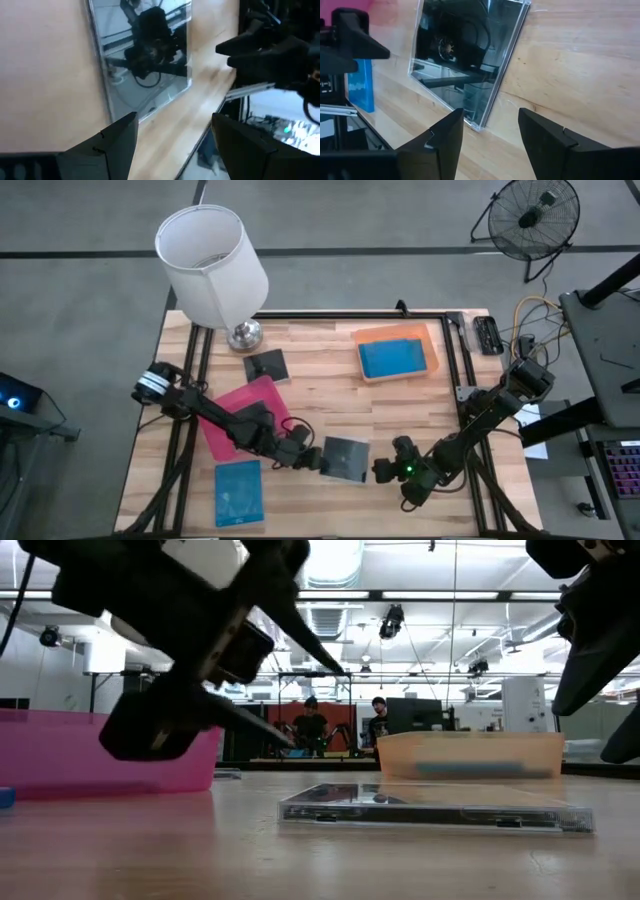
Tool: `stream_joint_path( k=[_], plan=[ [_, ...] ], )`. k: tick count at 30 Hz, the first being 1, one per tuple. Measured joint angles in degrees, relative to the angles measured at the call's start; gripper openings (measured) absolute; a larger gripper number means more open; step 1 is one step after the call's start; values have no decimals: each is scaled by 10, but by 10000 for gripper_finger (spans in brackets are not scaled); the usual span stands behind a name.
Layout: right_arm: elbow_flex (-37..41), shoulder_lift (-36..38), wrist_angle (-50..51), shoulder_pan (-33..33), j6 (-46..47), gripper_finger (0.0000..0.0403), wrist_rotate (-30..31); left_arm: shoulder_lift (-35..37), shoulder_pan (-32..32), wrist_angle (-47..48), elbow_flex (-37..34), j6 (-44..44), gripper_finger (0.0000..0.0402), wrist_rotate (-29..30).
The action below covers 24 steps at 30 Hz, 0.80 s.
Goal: Pick & place jewel cases by type
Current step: Put the bottom black CD case into the pink bin
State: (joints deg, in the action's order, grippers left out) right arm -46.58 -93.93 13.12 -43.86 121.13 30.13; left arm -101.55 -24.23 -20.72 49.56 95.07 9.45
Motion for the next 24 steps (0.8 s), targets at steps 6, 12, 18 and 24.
stream_joint_path(
  k=[6, 12, 18, 24],
  plan=[
    [1, 0, -1, 0, -16, 182, -1, -40, 0, 40, 21, 53, 236, 0],
    [2, 0, 0, 0, -15, 184, -1, -47, 0, 38, 18, 60, 236, 0],
    [9, 0, 2, 0, 37, 183, -2, -57, 0, 34, 19, 61, 236, 1],
    [-2, -32, -4, 0, 75, 183, -20, -62, 0, 30, 19, 52, 236, -2]
  ],
)
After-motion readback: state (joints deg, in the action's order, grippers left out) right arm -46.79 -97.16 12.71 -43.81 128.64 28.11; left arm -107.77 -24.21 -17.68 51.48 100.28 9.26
